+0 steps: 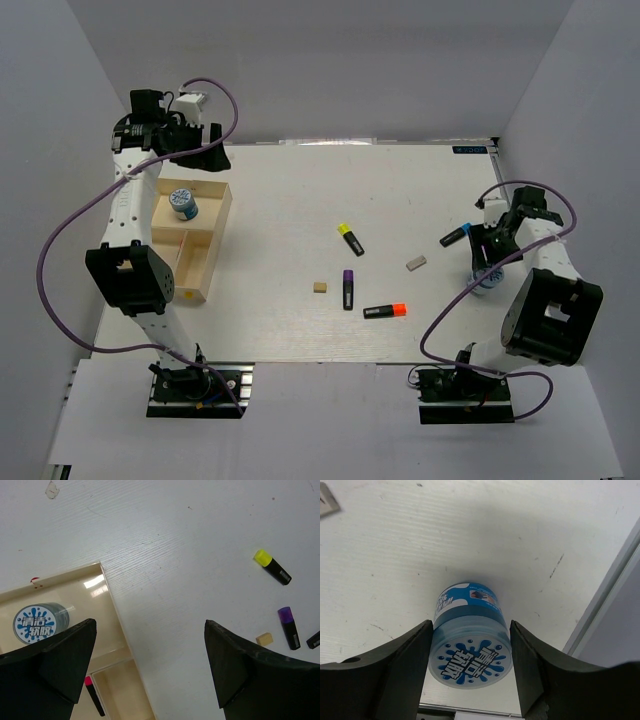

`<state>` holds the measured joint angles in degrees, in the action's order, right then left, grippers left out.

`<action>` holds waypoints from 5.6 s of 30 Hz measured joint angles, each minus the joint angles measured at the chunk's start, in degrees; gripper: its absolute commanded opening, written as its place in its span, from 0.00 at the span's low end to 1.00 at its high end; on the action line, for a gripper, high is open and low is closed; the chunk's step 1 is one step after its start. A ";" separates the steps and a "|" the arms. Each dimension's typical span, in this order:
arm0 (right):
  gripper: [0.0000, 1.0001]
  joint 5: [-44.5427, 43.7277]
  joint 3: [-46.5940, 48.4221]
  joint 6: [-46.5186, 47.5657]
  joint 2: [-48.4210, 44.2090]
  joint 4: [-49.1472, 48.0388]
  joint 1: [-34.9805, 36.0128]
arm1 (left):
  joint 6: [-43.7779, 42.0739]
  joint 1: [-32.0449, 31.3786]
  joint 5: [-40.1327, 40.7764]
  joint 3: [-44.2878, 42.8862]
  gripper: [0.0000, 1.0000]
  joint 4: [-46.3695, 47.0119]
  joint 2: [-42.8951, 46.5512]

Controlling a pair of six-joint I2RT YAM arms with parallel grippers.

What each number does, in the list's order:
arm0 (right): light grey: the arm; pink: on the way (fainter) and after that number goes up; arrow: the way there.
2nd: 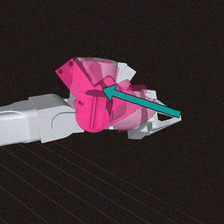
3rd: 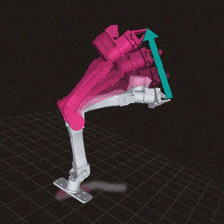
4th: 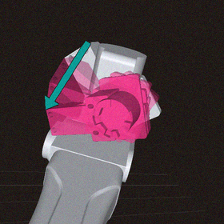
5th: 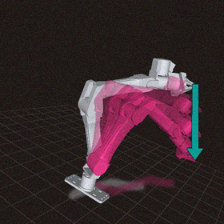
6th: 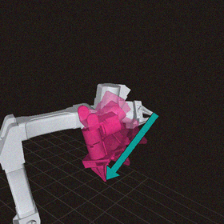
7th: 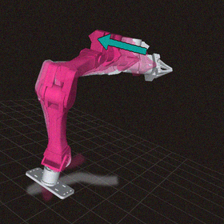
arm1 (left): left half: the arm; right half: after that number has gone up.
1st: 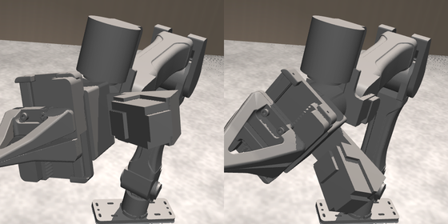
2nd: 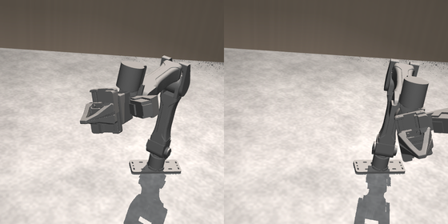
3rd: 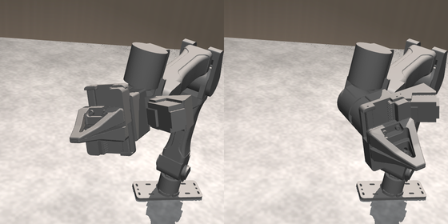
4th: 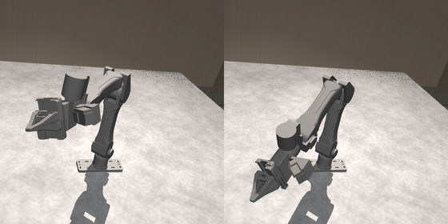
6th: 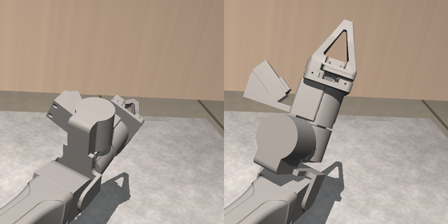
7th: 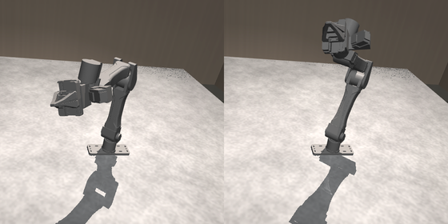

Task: Sort the stationery into containers
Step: Pick up the stationery from the corner of the board, then place the stationery at the center of the board, then pick up the stationery from the center of the board, then place the stationery in the storage box.

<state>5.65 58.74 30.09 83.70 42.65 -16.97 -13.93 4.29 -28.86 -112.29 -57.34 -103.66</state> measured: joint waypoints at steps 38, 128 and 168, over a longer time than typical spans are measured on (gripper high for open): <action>0.08 1.70 65.18 2.49 49.22 13.88 63.67 | 17.94 7.63 3.50 11.72 0.98 10.23 11.32; 0.89 20.65 9.29 -6.99 -2.97 8.37 5.35 | -0.22 -40.92 20.41 16.37 0.40 10.38 -12.50; 0.86 21.57 8.11 -7.21 -0.33 7.74 5.42 | 1.73 1.81 17.64 -7.63 0.30 -1.75 -16.98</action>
<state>27.22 66.85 22.87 83.37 50.39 -11.55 -12.21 6.11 -11.22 -119.92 -59.09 -120.64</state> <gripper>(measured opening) 0.864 0.742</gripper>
